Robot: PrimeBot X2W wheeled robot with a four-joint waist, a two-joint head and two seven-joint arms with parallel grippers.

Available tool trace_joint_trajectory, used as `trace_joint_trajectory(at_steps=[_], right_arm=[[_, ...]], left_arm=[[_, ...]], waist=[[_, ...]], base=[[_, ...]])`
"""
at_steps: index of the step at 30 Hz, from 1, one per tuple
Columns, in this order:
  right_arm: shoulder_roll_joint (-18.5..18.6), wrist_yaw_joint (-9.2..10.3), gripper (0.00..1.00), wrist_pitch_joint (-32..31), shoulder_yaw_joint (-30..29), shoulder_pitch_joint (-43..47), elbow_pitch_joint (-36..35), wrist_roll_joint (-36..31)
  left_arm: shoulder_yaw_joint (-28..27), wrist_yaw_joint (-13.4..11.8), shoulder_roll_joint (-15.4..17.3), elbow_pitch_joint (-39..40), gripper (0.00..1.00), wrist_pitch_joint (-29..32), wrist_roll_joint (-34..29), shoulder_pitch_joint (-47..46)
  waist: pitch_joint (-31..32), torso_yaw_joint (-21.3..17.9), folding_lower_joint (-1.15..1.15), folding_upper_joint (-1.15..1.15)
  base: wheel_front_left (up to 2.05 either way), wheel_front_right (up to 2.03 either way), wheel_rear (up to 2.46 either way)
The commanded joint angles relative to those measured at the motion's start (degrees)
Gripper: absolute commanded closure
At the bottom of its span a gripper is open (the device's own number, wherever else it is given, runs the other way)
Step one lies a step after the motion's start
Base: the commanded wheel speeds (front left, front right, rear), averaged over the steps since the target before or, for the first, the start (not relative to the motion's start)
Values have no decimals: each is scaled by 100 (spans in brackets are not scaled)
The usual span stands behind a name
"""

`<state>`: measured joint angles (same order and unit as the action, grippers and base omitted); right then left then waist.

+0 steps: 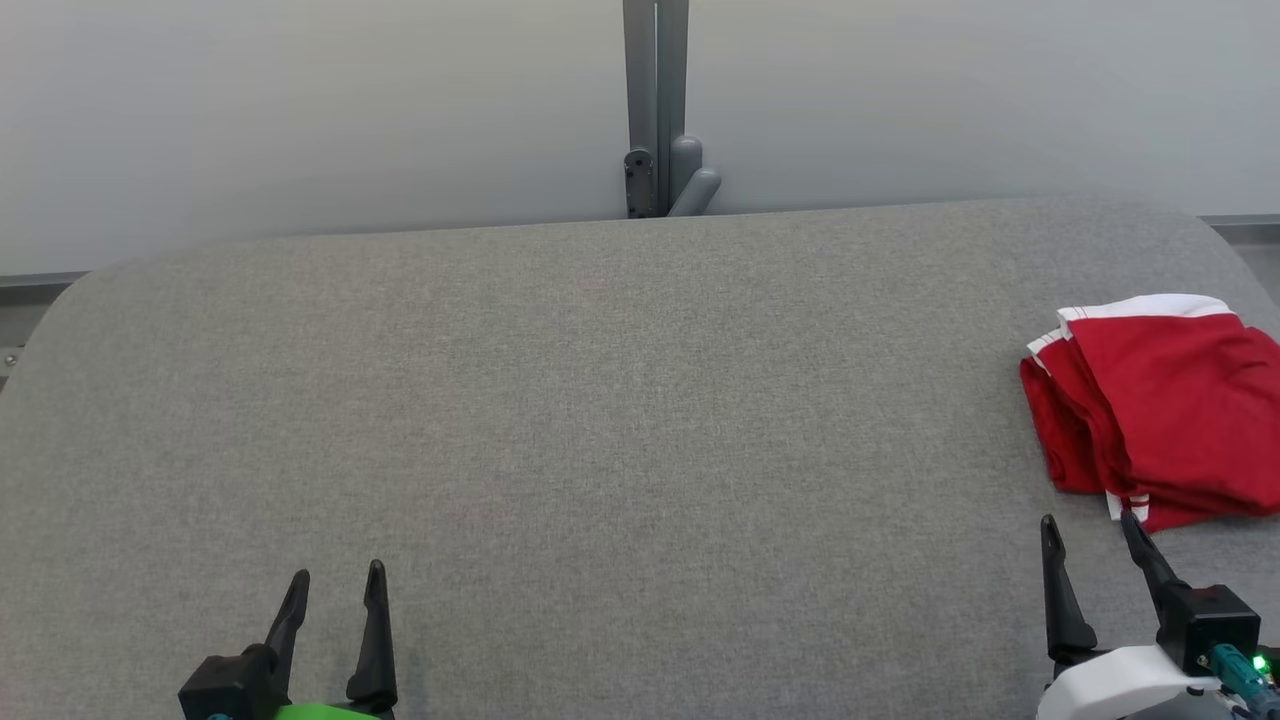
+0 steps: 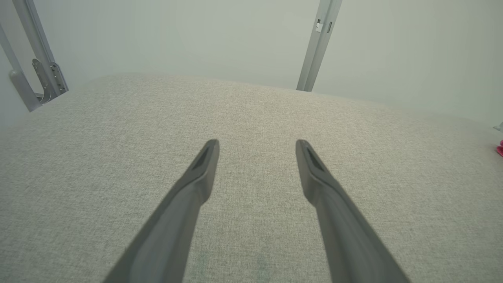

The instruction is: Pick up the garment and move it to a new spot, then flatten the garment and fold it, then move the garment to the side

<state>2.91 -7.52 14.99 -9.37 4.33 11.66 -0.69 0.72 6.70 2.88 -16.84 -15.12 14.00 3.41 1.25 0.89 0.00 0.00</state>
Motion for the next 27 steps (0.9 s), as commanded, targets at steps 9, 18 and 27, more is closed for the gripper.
trace_joint_trajectory(at_steps=[9, 18, 27], right_arm=[[8, 7, 0, 21, 106, -100, -23, 88], [8, 7, 0, 22, 139, -99, 61, 123], [8, 7, 0, 22, 158, -114, 106, 174]], left_arm=[[64, -90, 9, 30, 0, 2, 180, 49], [76, -120, 9, 63, 0, 1, 215, 83], [87, -139, 9, 79, 0, 1, 197, 55]], waist=[[-35, 86, 0, 0], [-37, 150, 0, 0], [-72, 178, 0, 0]], base=[[0, 0, 0], [0, 0, 0], [0, 0, 0]])
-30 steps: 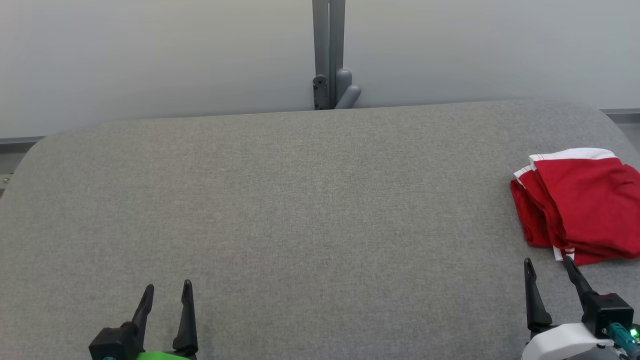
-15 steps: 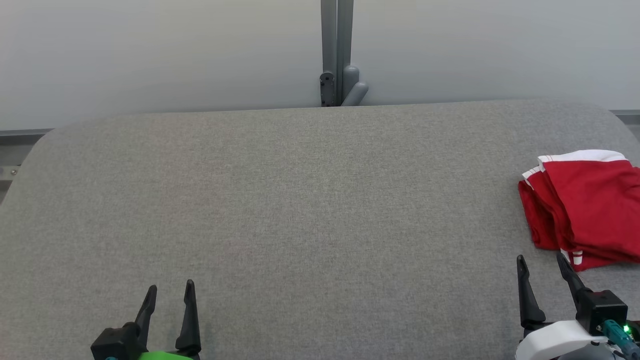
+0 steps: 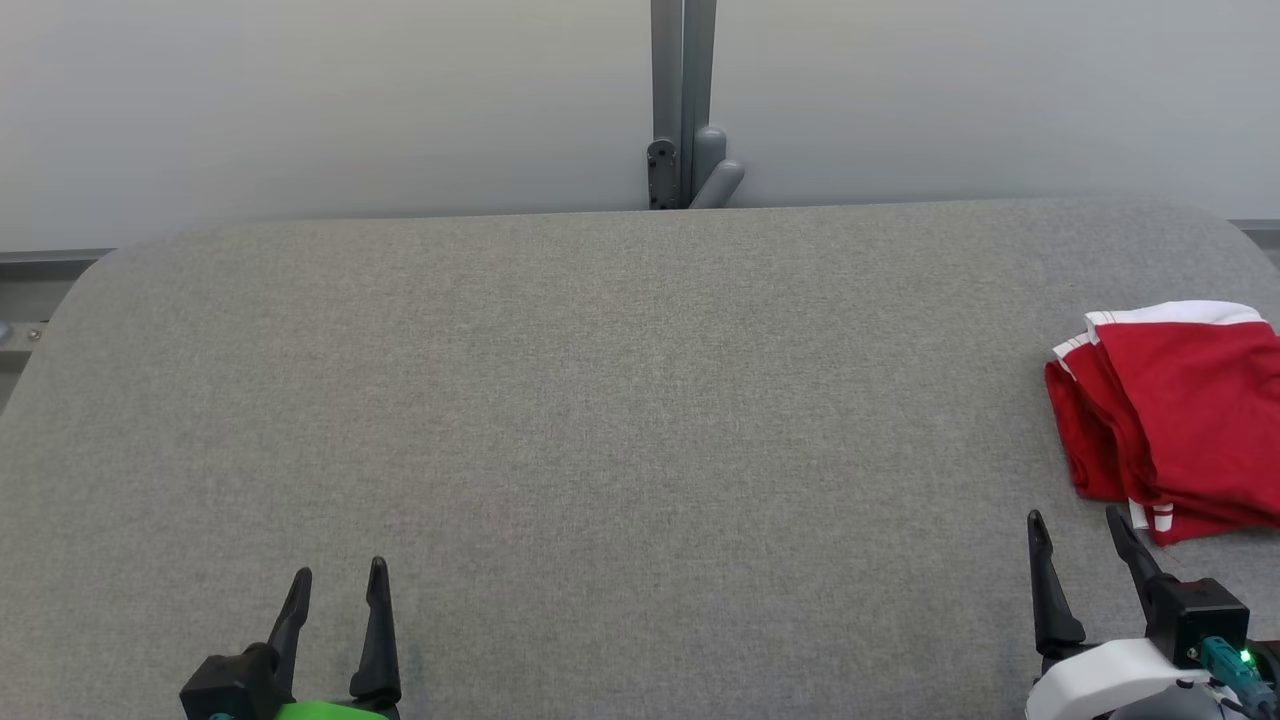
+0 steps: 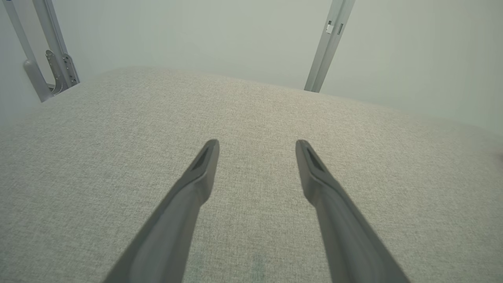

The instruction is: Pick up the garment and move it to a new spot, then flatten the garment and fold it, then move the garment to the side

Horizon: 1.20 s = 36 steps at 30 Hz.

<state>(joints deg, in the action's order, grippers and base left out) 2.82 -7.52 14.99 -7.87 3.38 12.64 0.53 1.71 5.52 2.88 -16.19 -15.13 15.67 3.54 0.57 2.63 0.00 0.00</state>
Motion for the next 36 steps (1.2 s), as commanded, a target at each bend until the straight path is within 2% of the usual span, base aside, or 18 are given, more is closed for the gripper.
trace_joint_trajectory(at_steps=[1, 21, 22, 28, 36], right_arm=[[17, 7, 0, 22, 11, -19, 12, 47], [4, 1, 0, 3, 0, -34, 24, 16], [-32, -1, 100, -3, -2, 38, 113, 31], [-82, -1, 100, -49, -12, 117, 427, 64], [-73, -1, 100, -303, -29, -20, 431, 1030]], left_arm=[[-11, -24, 9, 12, 0, 3, 28, 42], [29, -34, 2, 12, 0, 0, 14, -16], [29, -6, -13, -80, 100, 2, 3, 51], [28, -4, -27, -365, 100, 11, 30, 89], [-64, 18, -24, -322, 100, 244, 843, -33]], waist=[[-6, 7, 0, 0], [-24, 3, 0, 0], [-25, 3, 0, 0], [-25, 1, 0, 0], [-28, -16, 0, 0]], base=[[0, 0, 0], [0, 0, 0], [0, 0, 0], [0, 0, 0], [0, 0, 0]])
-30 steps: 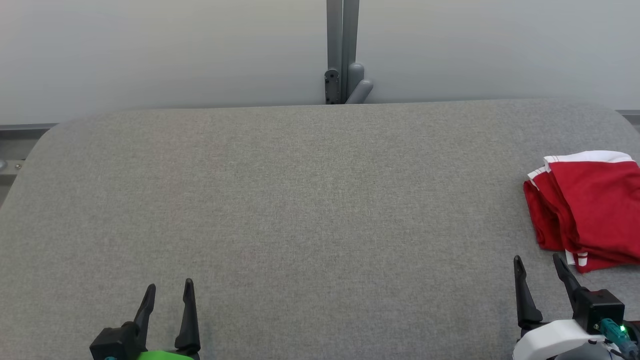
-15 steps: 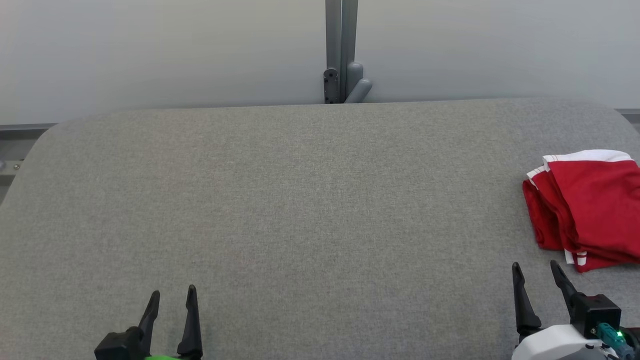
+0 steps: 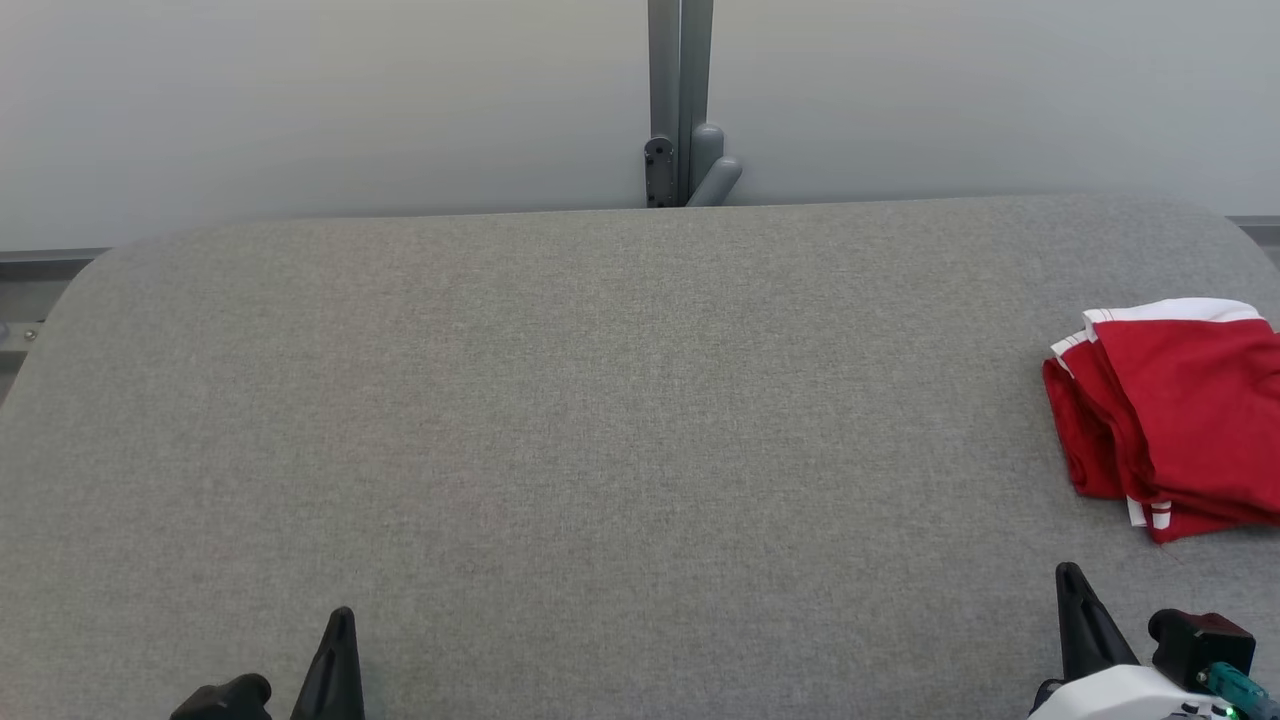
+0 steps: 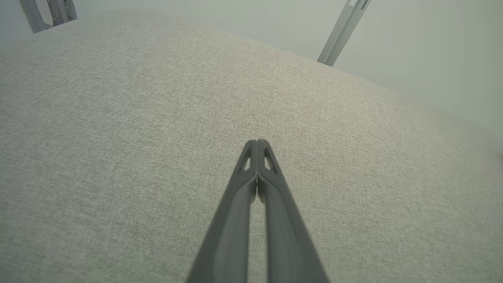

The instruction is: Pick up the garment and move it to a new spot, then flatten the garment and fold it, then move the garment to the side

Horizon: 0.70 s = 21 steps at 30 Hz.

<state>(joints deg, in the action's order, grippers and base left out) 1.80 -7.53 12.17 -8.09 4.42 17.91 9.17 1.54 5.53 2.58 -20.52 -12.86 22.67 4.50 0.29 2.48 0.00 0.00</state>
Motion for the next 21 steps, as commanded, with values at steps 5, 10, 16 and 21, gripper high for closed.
trace_joint_trajectory(at_steps=[5, 10, 16, 21], right_arm=[[36, 1, 100, -139, 19, -177, -144, 756], [43, 1, 100, -258, 35, -232, -180, 1308], [50, 1, 100, -398, 46, -302, -212, 1928], [55, 2, 100, -510, 52, -352, -235, 2412]], left_arm=[[-97, 31, 9, 158, 100, 150, 635, -198], [-143, 45, 11, 199, 100, 279, 1095, -265], [-199, 56, 13, 243, 100, 422, 1616, -337], [-245, 68, 15, 281, 100, 537, 2026, -396]], waist=[[-2, -11, 0, 0], [-4, -22, 0, 0], [-7, -34, 0, 0], [-8, -45, 0, 0]], base=[[0, 0, 0], [0, 0, 0], [0, 0, 0], [0, 0, 0]])
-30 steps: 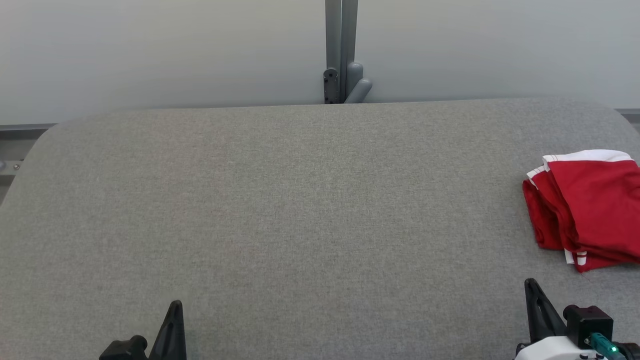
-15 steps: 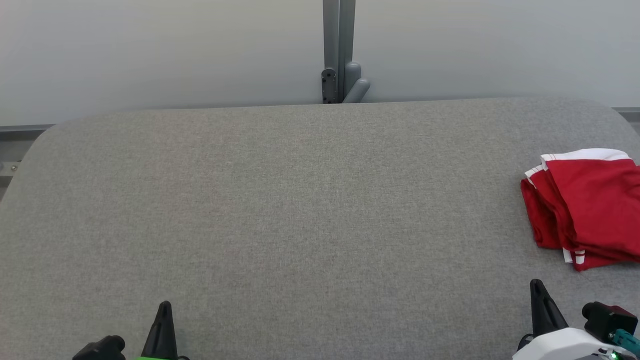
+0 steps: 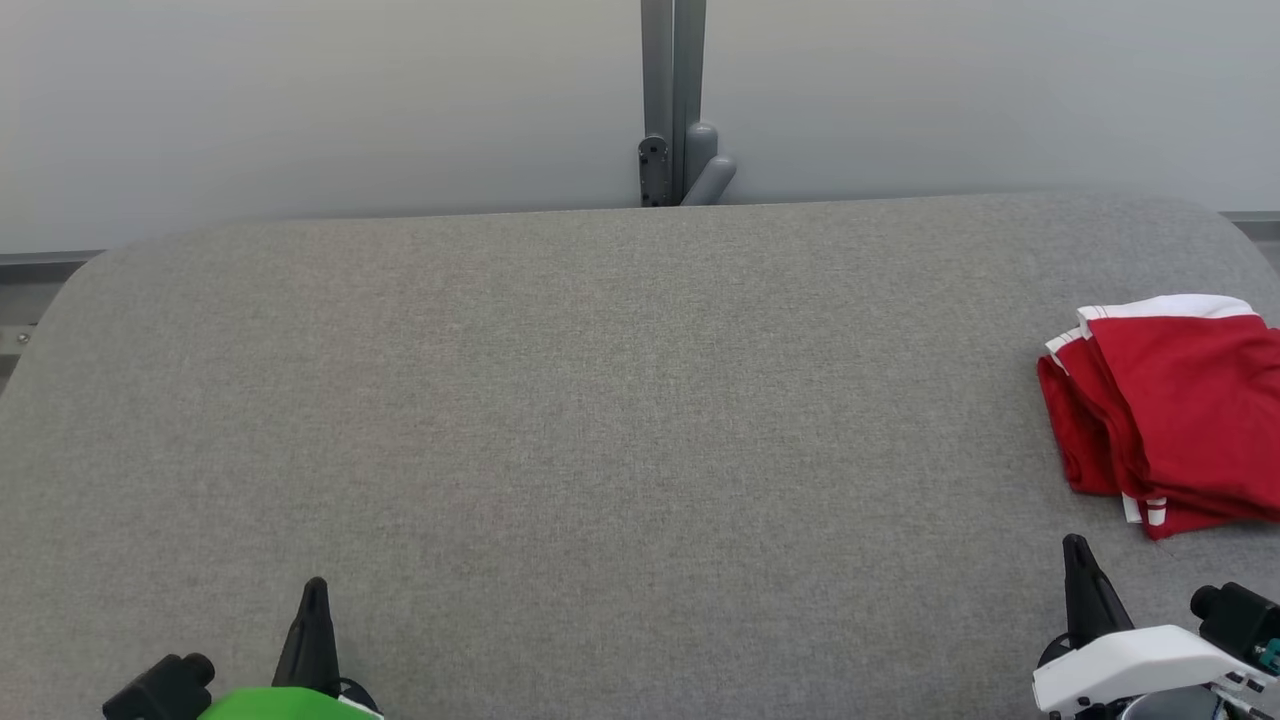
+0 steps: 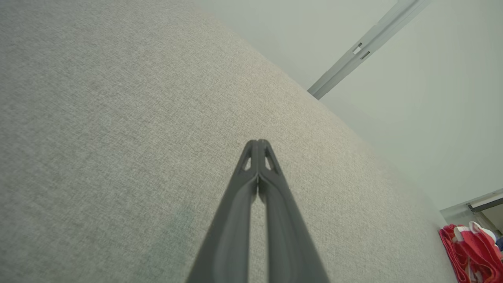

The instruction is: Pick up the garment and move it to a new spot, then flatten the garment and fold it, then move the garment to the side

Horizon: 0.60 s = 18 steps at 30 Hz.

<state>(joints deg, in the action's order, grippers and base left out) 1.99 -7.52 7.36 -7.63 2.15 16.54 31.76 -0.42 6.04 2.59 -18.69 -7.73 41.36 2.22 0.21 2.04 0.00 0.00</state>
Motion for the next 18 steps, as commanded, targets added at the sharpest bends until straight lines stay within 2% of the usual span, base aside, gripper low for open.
trace_joint_trajectory(at_steps=[1, 18], right_arm=[[36, 1, 100, -50, 7, -135, -101, 250], [53, 1, 100, -372, 21, -301, -163, 1622]], left_arm=[[-57, 20, 14, 105, 100, 47, 230, -177], [-177, 58, 20, 200, 100, 370, 1382, -346]], waist=[[-1, -3, 0, 0], [-7, -37, 0, 0]], base=[[0, 0, 0], [0, 0, 0]])
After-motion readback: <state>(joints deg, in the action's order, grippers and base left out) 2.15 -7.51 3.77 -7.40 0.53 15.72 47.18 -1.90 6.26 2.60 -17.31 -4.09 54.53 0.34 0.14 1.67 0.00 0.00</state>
